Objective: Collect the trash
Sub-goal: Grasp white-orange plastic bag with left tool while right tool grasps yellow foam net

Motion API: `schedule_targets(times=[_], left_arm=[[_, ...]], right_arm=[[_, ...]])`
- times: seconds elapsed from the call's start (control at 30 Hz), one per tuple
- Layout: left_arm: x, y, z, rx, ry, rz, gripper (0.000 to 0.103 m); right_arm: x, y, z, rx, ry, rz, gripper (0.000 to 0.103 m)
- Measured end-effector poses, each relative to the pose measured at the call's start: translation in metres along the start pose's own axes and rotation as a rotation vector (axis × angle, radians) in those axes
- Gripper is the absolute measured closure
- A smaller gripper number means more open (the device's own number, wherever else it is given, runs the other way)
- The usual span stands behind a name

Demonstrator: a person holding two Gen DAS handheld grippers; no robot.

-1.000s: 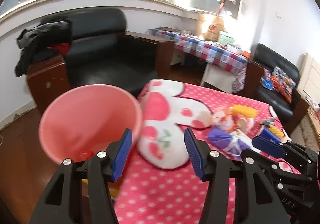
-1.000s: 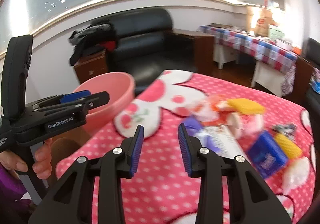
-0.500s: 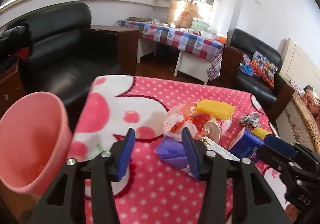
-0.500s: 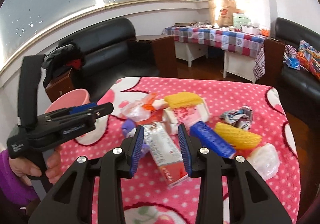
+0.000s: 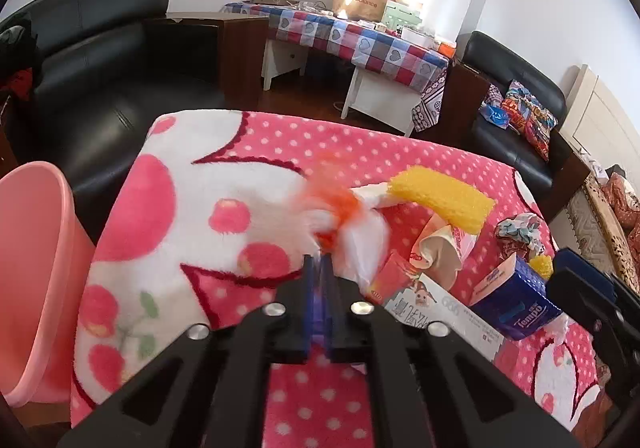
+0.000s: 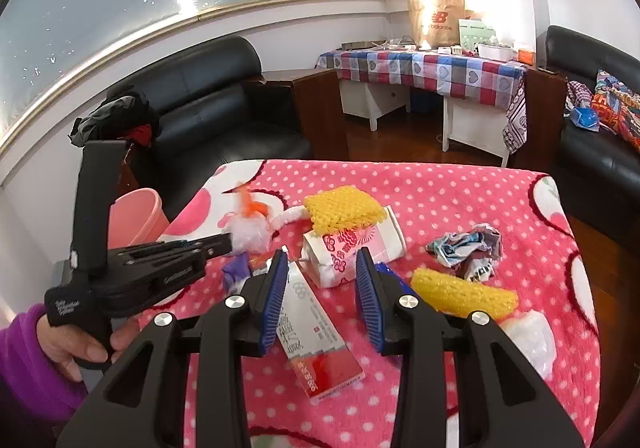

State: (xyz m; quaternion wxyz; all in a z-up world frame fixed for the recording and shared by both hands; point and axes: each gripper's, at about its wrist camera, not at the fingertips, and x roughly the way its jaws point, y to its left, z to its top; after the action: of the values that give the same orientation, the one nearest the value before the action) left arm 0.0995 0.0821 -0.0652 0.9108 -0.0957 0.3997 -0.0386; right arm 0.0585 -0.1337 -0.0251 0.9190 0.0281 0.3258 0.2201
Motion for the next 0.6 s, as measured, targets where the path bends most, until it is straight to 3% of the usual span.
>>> schedule_targets(times=[0.33, 0.6], left_arm=[[-0.043, 0.015, -0.006, -0.028, -0.108, 0.008, 0.102], [-0.069, 0.025, -0.015, -0.027, -0.144, -0.011, 0.102]], right_arm=[[0.030, -0.016, 0.024, 0.060, 0.040, -0.025, 0.067], [0.065, -0.028, 0.043, 0.152, 0.098, -0.036, 0.067]])
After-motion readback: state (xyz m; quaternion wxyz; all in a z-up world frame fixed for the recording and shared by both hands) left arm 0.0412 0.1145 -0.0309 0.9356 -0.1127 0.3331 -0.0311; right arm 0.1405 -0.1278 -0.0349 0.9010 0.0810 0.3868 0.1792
